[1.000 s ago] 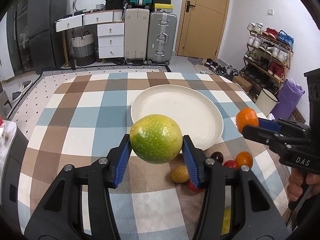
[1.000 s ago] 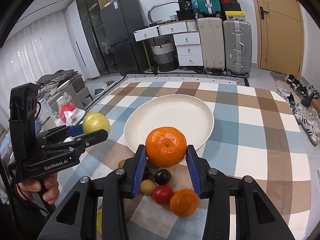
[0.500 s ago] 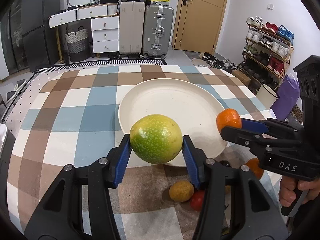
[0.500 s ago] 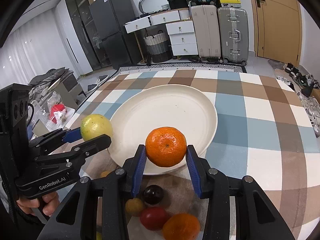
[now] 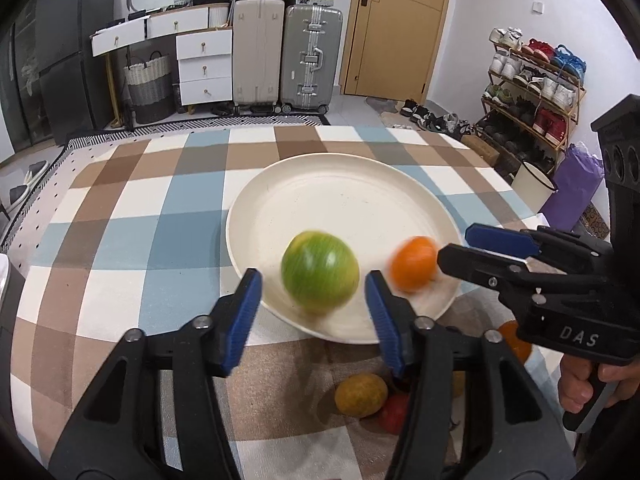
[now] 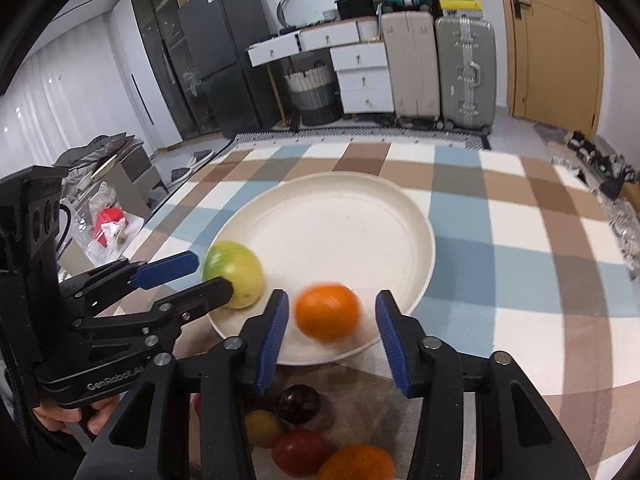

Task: Organize fruits
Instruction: 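Carry the green fruit and orange onto the cream plate and release both, then grasp the large yellow fruit with the left tool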

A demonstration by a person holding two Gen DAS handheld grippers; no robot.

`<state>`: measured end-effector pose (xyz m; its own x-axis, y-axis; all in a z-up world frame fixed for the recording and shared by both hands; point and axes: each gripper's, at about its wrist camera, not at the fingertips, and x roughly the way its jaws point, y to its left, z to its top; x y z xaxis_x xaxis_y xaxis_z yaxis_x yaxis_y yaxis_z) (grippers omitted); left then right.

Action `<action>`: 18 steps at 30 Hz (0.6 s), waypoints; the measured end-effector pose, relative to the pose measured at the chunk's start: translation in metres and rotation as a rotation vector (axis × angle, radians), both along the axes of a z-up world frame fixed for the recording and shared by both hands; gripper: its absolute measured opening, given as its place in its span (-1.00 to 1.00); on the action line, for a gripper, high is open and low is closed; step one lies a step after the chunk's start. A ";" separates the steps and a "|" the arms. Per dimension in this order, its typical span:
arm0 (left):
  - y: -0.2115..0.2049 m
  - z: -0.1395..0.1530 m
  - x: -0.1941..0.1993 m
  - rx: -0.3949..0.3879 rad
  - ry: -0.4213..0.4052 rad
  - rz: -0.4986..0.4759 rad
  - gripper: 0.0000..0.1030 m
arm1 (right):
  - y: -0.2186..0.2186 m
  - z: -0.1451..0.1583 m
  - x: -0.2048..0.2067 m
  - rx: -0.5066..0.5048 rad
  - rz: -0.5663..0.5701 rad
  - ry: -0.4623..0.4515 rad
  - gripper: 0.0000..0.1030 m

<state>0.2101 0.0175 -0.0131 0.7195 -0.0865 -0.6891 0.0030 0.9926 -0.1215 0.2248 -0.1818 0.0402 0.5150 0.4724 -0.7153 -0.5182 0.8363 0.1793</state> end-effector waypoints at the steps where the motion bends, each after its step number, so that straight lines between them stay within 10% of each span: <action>1: 0.000 0.003 -0.004 0.002 -0.008 0.002 0.42 | -0.001 0.003 -0.002 -0.012 -0.011 -0.014 -0.06; 4: 0.000 0.014 -0.017 0.012 -0.050 0.013 0.71 | -0.010 0.011 -0.008 -0.007 -0.021 -0.016 0.03; 8: -0.002 0.026 -0.035 0.037 -0.071 0.021 0.99 | -0.023 0.020 -0.020 0.019 -0.031 -0.020 0.83; 18: 0.000 0.042 -0.087 0.020 -0.075 0.040 0.99 | -0.045 0.020 -0.059 0.014 -0.026 0.008 0.99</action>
<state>0.1231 0.0179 0.0290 0.7716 -0.0431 -0.6346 -0.0284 0.9944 -0.1021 0.1658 -0.2264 0.0598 0.5217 0.4689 -0.7127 -0.4947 0.8469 0.1951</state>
